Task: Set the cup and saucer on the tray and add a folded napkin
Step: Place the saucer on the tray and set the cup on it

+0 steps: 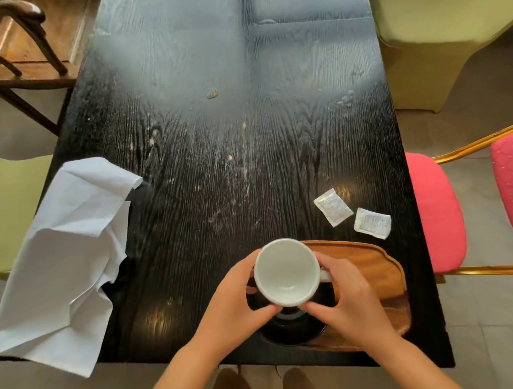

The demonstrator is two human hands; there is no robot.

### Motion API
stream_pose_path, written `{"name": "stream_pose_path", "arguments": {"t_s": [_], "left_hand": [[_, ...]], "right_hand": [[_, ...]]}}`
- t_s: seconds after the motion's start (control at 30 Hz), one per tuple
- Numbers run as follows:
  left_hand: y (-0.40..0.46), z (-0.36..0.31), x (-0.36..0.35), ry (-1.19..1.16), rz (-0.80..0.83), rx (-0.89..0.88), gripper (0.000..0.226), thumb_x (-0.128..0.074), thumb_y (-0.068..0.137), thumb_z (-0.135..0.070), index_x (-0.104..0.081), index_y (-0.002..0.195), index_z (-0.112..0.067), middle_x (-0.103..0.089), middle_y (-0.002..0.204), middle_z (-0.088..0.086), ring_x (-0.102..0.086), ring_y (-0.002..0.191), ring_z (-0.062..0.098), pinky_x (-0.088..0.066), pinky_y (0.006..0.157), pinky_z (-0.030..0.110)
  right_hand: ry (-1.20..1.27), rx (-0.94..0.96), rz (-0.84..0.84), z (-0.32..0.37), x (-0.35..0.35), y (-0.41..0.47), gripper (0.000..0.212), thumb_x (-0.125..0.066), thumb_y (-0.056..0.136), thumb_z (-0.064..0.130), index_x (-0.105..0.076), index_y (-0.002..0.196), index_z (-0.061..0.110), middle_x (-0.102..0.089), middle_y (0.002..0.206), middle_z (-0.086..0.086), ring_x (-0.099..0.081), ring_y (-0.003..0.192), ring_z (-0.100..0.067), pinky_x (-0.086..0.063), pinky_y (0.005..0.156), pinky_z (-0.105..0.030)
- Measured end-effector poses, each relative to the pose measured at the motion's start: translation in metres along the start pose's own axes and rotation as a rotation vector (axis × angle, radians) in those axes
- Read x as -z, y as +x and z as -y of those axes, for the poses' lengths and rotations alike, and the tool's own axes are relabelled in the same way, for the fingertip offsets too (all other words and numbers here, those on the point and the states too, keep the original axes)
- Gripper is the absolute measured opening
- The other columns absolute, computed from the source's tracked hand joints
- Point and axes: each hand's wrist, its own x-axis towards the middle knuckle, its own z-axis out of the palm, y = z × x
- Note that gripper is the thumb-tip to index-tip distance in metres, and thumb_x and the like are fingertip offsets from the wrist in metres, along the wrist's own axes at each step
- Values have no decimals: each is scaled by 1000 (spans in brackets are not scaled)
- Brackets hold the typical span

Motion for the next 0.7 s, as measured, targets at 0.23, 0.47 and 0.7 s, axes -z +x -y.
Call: {"name": "stream_pose_path", "arguments": {"t_s": [0.23,0.47,0.7], "left_hand": [[-20,15,-15,77,34,66,81,-75,73,-37,-28,138,-42,-38,134,-30,-32,127,-12,-38,105,22],[-21,17,-21,103,57,73,84,-74,75,-33,-21,140,-42,-37,140,-23,-30,130,-6,-36,109,29],[-30,20,-26,80,42,87,83,-73,75,-37,-25,141,-38,-38,141,-21,-31,130,-9,-38,107,28]], "right_hand": [[-76,-14,45,-11,-19,-24,79,-83,61,38,-42,128,26,-63,106,5,-56,97,-7,-45,85,-27],[-114,-41,30,-17,-26,-30,79,-84,60,37,-44,128,24,-63,107,4,-56,99,-9,-39,85,-26],[-142,-25,65,-18,-24,-35,78,-80,63,43,-42,129,25,-63,109,6,-55,101,-7,-42,87,-27]]}}
